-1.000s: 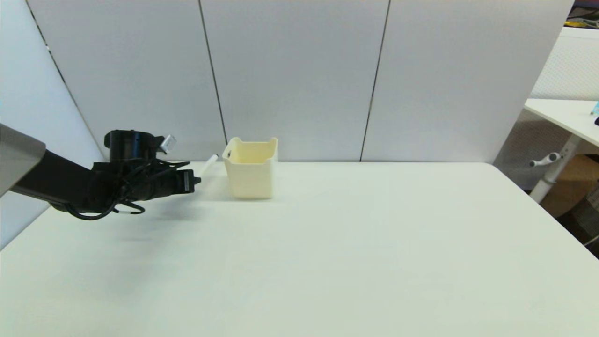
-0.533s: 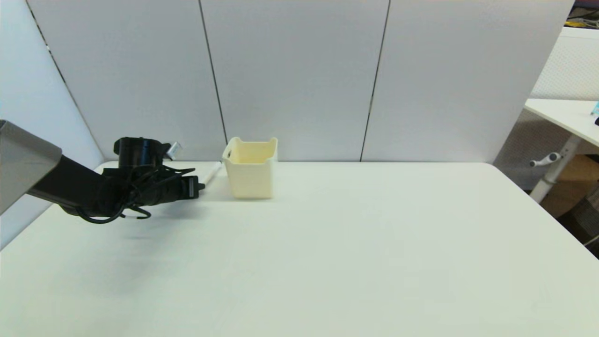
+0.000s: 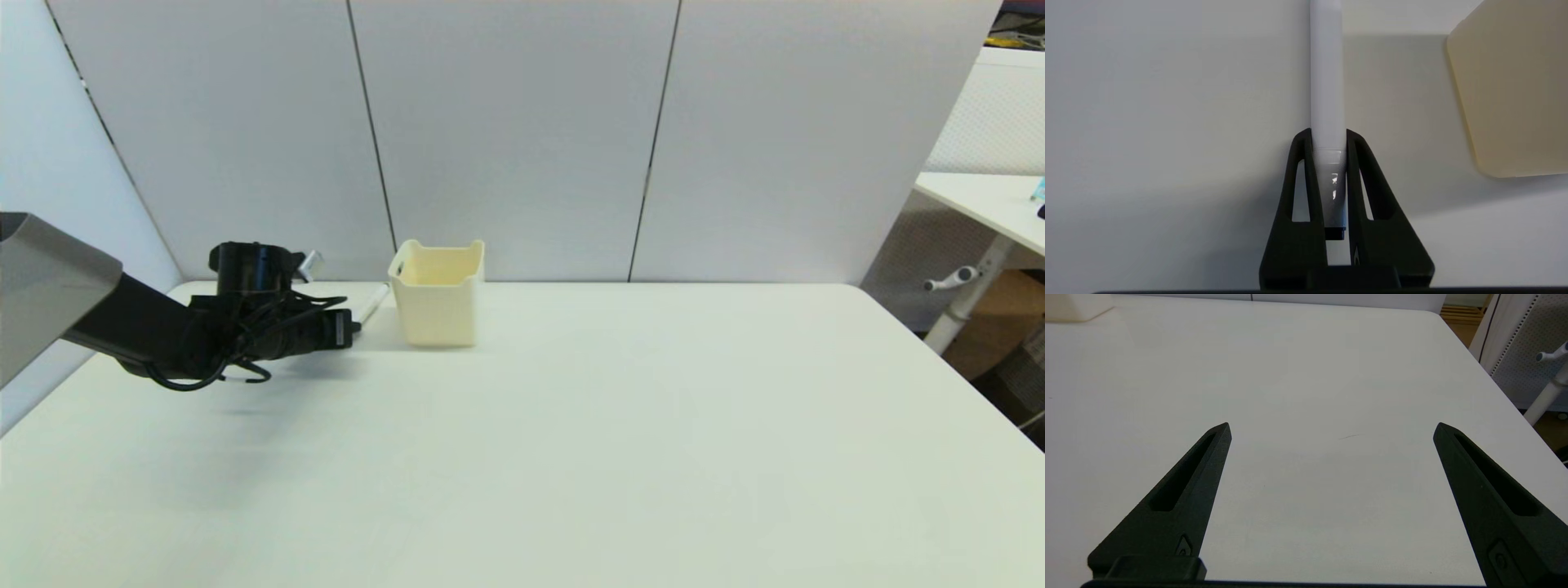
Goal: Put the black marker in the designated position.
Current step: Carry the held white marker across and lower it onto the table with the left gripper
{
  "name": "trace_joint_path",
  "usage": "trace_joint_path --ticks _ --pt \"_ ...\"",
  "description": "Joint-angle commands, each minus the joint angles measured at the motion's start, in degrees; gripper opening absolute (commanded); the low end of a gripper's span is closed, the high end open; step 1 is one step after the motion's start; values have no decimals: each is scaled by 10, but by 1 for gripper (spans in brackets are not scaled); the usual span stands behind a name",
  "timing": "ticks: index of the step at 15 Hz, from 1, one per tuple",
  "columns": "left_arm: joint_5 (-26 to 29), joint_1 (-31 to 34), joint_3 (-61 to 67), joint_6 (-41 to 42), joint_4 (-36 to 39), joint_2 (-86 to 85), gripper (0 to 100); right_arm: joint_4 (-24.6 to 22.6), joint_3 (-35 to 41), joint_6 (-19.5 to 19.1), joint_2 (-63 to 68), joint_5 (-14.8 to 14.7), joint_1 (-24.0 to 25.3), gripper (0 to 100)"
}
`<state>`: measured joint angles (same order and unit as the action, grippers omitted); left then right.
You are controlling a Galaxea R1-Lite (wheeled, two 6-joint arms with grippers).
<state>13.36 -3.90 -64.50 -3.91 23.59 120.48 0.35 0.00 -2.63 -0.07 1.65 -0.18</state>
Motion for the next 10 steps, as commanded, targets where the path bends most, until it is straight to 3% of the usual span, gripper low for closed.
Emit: trace_joint_path --ticks 1,8,9,10 --pt "1 -3 -1 0 -1 3 0 0 0 0 1 0 0 100" --pt "1 -13 -4 -1 -2 8 0 0 0 0 1 0 0 100" --pt "1 -14 -5 -2 -2 8 100 0 0 0 1 0 0 100" --pt "1 -13 -6 -1 -2 10 100 0 0 0 1 0 0 100"
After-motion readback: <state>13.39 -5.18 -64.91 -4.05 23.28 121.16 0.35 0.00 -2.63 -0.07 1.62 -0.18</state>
